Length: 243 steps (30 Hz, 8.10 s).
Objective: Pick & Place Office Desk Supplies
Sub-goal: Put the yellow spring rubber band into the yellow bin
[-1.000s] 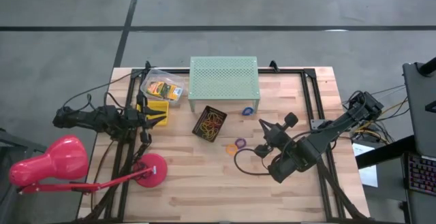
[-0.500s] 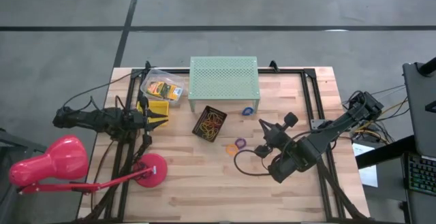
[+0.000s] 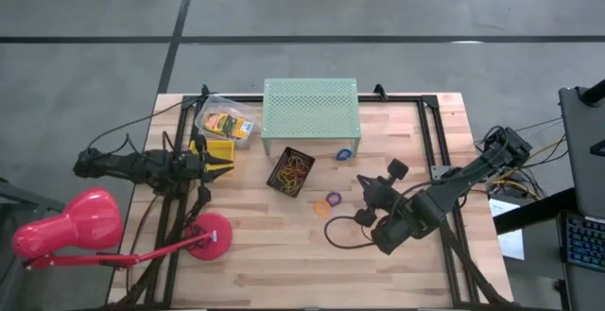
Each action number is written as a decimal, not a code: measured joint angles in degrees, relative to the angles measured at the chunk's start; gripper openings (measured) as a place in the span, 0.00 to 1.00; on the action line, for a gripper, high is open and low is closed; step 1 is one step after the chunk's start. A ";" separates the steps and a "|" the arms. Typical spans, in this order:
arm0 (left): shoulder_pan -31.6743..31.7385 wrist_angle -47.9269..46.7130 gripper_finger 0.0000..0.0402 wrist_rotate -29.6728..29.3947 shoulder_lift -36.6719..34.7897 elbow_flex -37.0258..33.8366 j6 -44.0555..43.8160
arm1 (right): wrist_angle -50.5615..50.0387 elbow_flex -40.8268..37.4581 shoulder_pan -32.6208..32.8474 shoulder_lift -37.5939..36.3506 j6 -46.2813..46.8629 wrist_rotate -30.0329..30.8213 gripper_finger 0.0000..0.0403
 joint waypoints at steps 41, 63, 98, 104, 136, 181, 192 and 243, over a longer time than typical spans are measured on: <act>-0.02 -9.59 0.18 0.02 0.02 -0.02 0.00 | 51.33 -16.47 -10.66 0.07 -37.95 -43.39 0.02; -0.02 -11.26 0.18 0.00 1.27 -0.04 0.00 | 65.95 -23.94 -12.37 8.70 -43.77 -43.04 0.02; 0.00 -13.71 0.18 0.02 2.34 0.00 0.00 | 57.95 -13.24 -17.29 21.93 -38.36 -51.78 0.40; 0.00 -13.77 0.18 0.00 3.21 0.02 0.00 | 50.38 -8.67 -17.25 21.91 -36.63 -49.27 0.44; 0.00 -15.91 0.18 0.02 4.28 -0.74 0.00 | 48.16 -8.67 -19.56 25.38 -36.98 -52.33 0.07; -0.01 -16.15 0.18 0.00 4.24 -0.75 0.00 | 69.20 23.19 -27.76 43.24 -49.72 -56.35 0.06; 0.00 -16.13 0.18 0.00 4.25 -0.76 -0.01 | 56.91 42.93 -29.59 53.81 -49.75 -56.04 0.06; -0.02 -16.10 0.18 0.02 4.24 -0.76 0.00 | 66.62 34.76 -30.01 54.90 -40.26 -63.94 0.32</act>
